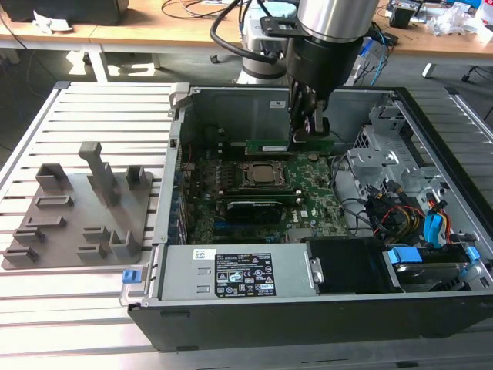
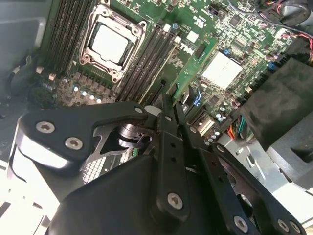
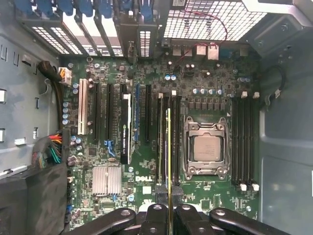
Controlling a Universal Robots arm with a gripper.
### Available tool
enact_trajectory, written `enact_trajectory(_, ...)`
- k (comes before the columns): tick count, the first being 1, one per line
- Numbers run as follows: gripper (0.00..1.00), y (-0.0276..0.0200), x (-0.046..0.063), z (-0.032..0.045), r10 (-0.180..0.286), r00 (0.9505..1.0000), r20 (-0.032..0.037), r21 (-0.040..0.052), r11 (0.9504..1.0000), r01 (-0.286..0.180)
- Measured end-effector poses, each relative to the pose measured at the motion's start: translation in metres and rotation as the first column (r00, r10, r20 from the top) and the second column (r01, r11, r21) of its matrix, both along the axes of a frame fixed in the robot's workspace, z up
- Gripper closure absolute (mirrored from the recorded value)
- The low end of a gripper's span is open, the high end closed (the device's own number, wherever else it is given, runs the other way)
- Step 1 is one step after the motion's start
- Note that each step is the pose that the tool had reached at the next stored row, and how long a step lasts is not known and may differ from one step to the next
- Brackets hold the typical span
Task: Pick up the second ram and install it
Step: 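Insert the second ram into the second slot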
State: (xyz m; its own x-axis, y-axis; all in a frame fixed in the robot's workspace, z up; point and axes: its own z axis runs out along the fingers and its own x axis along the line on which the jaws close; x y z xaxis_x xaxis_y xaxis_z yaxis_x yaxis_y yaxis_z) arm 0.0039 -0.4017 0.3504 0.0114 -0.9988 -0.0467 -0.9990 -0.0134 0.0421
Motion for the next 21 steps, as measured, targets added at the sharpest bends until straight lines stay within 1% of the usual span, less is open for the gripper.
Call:
enact_trajectory(5,0.86,0.0,0.0,-0.0117,0.0,1.0,-0.0003,0.0003,1.0,0.0)
enact_trajectory(10,0.86,0.0,0.0,-0.0206,0.0,1.0,-0.0004,0.0002,1.0,0.0)
enact_trajectory(16,0.86,0.0,0.0,-0.0275,0.0,1.0,-0.0003,0.0003,1.0,0.0)
enact_trajectory(21,0.86,0.0,0.0,-0.0393,0.0,1.0,-0.0003,0.0004,1.0,0.0)
